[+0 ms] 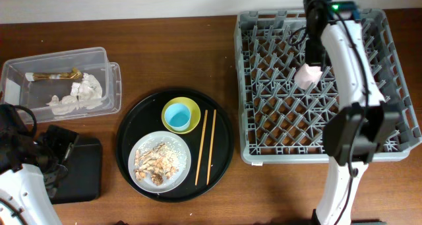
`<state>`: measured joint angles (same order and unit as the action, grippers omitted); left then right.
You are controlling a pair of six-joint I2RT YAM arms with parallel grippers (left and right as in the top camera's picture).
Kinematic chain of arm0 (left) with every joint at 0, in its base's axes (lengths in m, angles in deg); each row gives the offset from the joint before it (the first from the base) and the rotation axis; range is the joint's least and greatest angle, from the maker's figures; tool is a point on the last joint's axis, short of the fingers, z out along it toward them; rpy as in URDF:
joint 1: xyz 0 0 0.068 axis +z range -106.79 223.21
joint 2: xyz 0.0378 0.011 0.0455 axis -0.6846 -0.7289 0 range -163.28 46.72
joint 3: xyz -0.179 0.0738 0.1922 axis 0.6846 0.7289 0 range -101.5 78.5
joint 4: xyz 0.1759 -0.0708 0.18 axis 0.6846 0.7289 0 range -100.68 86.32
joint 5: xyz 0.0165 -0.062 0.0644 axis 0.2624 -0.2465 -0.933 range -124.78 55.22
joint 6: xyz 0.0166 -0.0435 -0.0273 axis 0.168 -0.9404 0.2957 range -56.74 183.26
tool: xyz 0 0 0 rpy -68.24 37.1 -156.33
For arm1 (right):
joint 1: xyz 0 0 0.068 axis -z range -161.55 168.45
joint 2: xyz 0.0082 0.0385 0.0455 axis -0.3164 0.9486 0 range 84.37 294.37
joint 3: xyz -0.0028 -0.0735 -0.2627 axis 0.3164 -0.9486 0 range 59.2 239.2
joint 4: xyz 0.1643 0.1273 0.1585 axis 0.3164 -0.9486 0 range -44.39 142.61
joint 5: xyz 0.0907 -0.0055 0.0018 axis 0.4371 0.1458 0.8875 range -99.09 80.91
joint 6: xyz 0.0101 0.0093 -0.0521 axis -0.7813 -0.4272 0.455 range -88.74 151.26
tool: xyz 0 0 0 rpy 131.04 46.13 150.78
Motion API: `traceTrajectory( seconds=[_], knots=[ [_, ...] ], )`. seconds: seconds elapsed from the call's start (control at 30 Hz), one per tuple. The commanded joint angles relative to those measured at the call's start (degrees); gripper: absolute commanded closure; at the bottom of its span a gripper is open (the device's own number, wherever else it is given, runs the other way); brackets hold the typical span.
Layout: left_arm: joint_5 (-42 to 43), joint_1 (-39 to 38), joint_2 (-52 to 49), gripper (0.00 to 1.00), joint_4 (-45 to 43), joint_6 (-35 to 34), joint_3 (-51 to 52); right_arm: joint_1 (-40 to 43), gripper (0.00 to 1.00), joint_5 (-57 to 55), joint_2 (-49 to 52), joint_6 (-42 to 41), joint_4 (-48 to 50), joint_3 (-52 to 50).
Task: Sort waste into correct bins and load items into the dishwasher rack
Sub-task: 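Reach the right gripper to the chopsticks and grasp one, then carry the chopstick with the right gripper and insert it in the rack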
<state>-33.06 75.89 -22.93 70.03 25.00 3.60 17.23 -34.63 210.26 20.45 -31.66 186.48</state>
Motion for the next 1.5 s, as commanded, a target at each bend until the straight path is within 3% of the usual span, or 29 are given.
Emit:
traceTrajectory(
  seconds=[0.0, 0.03, 0.07, 0.13, 0.23, 0.33, 0.4, 0.5, 0.57, 0.6, 0.63, 0.67, 0.87, 0.9, 0.93, 0.97, 1.23, 1.33, 1.47],
  knots=[
    [0.0, 0.1, 0.1, 0.01, 0.0, -0.3, -0.2, 0.0, 0.89, 28.3, -9.9, -2.1, -4.3, 0.3],
    [0.0, 0.1, 0.1, 0.01, 0.0, -0.3, -0.2, 0.0, 0.39, 38.9, -11.1, -2.1, -5.1, 0.3],
    [0.0, 0.1, 0.1, 0.01, -0.1, -0.3, -0.2, -0.5, 0.24, 48.6, -11.3, -1.7, -7.2, 0.3],
    [0.0, 0.1, 0.1, 0.01, 0.0, -0.3, -0.2, -4.8, 0.33, 50.8, -11.1, -1.5, -11.2, 0.2],
    [0.0, 0.1, 0.1, 0.01, 0.0, -0.3, -0.2, -16.7, 0.33, 40.3, -11.1, -3.1, -12.3, 0.2],
    [0.0, 0.1, 0.1, 0.01, 0.0, -0.3, -0.2, -28.0, 0.32, 22.3, -11.1, -22.6, -12.6, -2.3],
    [0.0, 0.1, 0.1, 0.01, 0.0, -0.3, -0.2, -34.4, 0.32, 22.1, -11.1, -31.4, -11.0, -7.6],
    [0.0, 0.1, 0.1, 0.01, 0.0, -0.3, -0.2, -42.2, 0.26, 22.0, -11.1, -34.9, -2.9, -18.4],
    [0.0, 0.1, 0.1, 0.01, 0.0, -0.3, -0.2, -42.6, 0.21, 21.8, -11.1, -34.9, -0.2, -19.1],
    [0.0, 0.1, 0.1, 0.01, 0.0, -0.3, -0.2, -42.6, 0.26, 21.6, -11.1, -34.7, 0.6, -19.1],
    [0.0, 0.1, 0.1, 0.01, 0.0, -0.3, -0.2, -42.6, 0.42, 20.1, -11.1, -34.8, 0.7, -20.3],
    [0.0, 0.1, 0.1, 0.01, 0.0, -0.3, -0.2, -42.7, 0.46, 20.2, -11.1, -36.3, 2.0, -22.2],
    [0.0, 0.1, 0.1, 0.01, 0.0, -0.3, -0.2, -42.6, 0.48, 27.8, -11.1, -37.3, 23.1, -39.4],
    [0.0, 0.1, 0.1, 0.01, 0.0, -0.3, -0.2, -42.6, 0.55, 27.9, -11.1, -37.3, 26.0, -41.9],
    [0.0, 0.1, 0.1, 0.01, 0.0, -0.3, -0.2, -42.6, 0.67, 27.9, -11.1, -37.3, 27.3, -43.3],
    [0.0, 0.1, 0.1, 0.01, 0.0, -0.3, -0.2, -42.6, 0.69, 27.9, -11.1, -37.3, 28.5, -44.7],
    [0.0, 0.1, 0.1, 0.01, 0.0, -0.3, -0.2, -42.8, 0.7, 30.0, -11.1, -37.3, 37.3, -51.0],
    [0.0, 0.1, 0.1, 0.01, 0.0, -0.3, -0.2, -43.1, 0.9, 29.4, -11.1, -37.3, 38.3, -51.8],
    [0.0, 0.1, 0.1, 0.01, 0.0, -0.3, -0.2, -43.0, 0.96, 29.7, -11.1, -37.3, 38.2, -51.7]
  ],
)
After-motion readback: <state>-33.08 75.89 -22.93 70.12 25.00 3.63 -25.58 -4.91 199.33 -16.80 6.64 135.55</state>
